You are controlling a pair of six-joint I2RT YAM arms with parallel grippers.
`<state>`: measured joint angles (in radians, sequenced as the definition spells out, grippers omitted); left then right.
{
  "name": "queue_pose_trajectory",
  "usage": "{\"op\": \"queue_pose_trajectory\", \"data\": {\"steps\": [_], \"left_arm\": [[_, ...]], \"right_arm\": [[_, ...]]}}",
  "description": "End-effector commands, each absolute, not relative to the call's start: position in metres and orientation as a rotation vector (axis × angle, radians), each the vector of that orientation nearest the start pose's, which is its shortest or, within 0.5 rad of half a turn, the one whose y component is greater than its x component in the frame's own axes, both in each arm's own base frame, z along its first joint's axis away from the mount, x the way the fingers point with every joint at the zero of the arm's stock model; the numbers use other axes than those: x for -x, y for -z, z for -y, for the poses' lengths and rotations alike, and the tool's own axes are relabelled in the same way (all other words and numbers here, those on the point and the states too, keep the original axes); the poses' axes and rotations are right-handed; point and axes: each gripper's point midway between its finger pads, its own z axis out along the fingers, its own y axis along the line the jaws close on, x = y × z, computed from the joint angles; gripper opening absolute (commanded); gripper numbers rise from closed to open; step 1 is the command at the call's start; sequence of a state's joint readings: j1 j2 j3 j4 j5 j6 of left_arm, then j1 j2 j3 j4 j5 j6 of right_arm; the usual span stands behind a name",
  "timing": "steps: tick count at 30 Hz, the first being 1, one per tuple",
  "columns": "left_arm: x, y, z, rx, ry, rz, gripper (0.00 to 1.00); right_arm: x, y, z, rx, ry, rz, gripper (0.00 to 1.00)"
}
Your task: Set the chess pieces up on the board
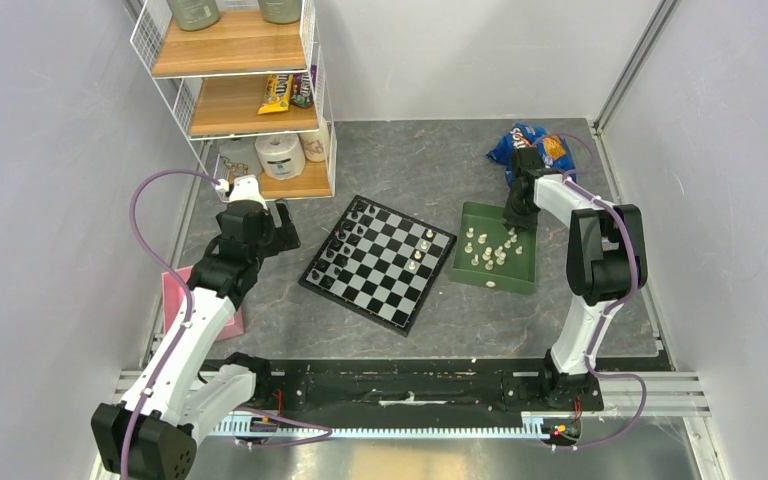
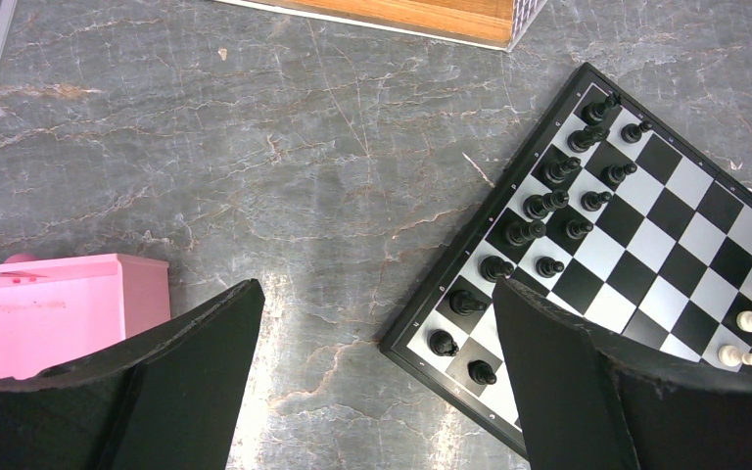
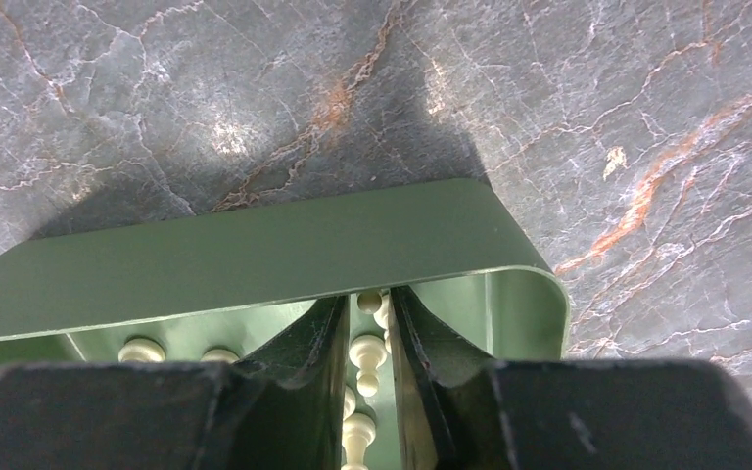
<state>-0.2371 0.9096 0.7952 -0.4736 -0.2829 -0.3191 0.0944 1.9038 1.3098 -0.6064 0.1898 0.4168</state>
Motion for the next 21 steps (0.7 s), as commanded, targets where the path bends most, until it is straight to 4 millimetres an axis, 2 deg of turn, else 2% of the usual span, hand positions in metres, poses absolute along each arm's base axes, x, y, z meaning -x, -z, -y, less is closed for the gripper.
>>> {"op": "queue_pose_trajectory", "data": {"steps": [1,7,15,21], "left_arm": [[-0.2936,-0.1880,0.0302,0.226,0.004,-2.099,0.95],[-0.2934,-0.1875,0.0303,0.226,0.004,-2.100,0.95],[-0.2935,-0.1870,0.0304,0.226,0.004,-2.102,0.95],[-0.2935,-0.1871,0.0306,0.224,0.005,-2.102,0.95]], "right_arm": [[-0.4140,-0.0402,-0.0162,-0.475,0.142,-2.635,0.28],[-0.4158,-0.0410,-0.0143,-0.471,0.155,-2.626,0.31],[-0.4179,-0.0437,-0.0149,-0.464,0.146,-2.615,0.25],[-0.4170,-0.0438,-0.0164,-0.465,0.135,-2.616,0.16]]}}
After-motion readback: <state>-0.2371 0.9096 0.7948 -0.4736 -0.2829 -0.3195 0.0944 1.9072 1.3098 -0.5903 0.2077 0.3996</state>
